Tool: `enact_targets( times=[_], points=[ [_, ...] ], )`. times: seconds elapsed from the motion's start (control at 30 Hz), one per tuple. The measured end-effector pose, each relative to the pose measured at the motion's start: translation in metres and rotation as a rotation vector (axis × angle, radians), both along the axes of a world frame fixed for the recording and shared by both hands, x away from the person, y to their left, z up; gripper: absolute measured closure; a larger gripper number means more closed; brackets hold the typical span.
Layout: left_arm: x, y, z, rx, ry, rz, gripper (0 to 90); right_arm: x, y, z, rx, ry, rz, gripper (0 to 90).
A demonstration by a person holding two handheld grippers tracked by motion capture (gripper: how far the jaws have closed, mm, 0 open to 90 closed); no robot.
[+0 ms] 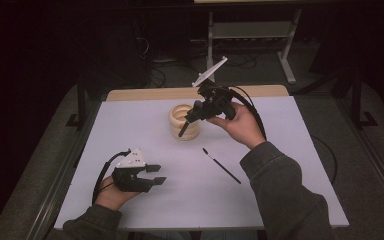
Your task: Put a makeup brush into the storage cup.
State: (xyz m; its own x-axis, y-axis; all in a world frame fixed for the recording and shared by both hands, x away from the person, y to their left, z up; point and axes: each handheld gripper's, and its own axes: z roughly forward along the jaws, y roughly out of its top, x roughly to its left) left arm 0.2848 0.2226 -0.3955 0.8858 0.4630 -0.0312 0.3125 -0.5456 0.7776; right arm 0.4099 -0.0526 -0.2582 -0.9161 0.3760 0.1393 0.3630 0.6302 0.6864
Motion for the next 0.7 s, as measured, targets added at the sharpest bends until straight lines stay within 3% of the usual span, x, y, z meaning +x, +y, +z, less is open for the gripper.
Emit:
enact_targets(
  times=[0.3, 0.53, 0.57, 0.7],
  points=[
    [0.000, 0.001, 0.001, -0.013, 0.003, 0.011, 51.6, 0.019, 0.009, 0.017, -0.021, -0.033, -0.033, 74.8],
    [0.001, 0.003, 0.001, -0.003, -0.007, 0.004, 51.4, 0.036, 0.015, 0.028, -0.041, -0.037, -0.075, 74.8],
    [0.000, 0.001, 0.001, -0.028, 0.001, 0.017, 51.4, 0.039, 0.016, 0.028, -0.045, -0.036, -0.080, 74.8],
    [0.000, 0.002, 0.001, -0.025, 0.000, 0.017, 50.7, 0.048, 0.019, 0.030, -0.059, -0.030, -0.104, 74.8]
  ],
)
